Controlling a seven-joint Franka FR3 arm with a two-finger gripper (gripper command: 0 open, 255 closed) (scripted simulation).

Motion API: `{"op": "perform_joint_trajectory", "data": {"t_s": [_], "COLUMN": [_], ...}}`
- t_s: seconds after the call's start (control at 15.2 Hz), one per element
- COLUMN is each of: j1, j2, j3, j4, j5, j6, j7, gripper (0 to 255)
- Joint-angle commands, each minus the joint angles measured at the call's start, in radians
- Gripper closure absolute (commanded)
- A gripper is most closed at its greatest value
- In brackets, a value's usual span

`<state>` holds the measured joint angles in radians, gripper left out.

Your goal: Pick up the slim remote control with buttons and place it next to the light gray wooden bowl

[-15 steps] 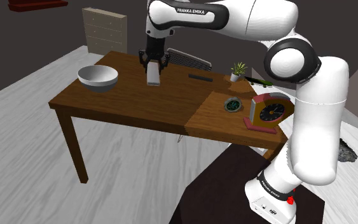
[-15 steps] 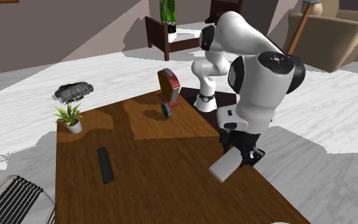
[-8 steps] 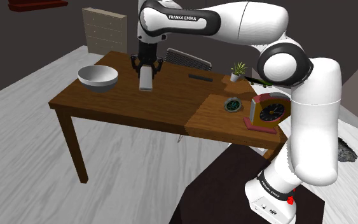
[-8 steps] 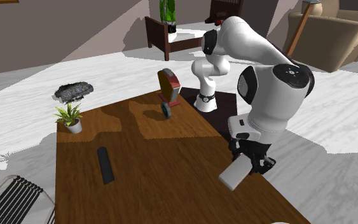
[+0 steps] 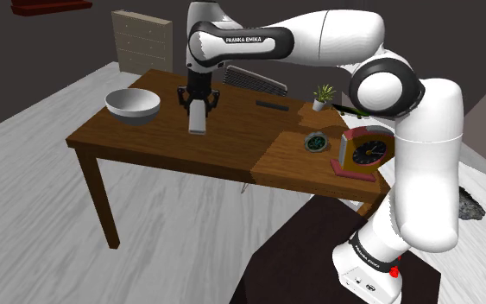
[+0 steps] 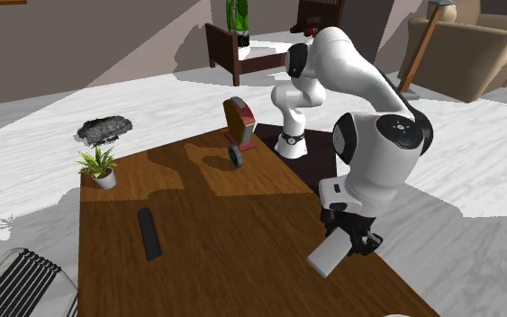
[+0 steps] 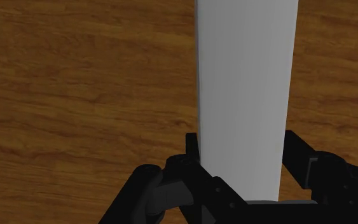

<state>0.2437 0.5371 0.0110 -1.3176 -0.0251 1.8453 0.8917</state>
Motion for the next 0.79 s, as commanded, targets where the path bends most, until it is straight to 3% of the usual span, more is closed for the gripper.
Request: {"op": "perform_joint_trajectory", "data": {"t_s": [0.0, 0.73], "j1": [0.0, -0.001], "j2": [0.003, 0.039], "j3": [0.0, -0.001], "j4": [-0.023, -0.115], "j5": [0.0, -0.001], "j6": [0.026, 0.154], "j7": [0.0, 0.003], "gripper": [255, 255]}}
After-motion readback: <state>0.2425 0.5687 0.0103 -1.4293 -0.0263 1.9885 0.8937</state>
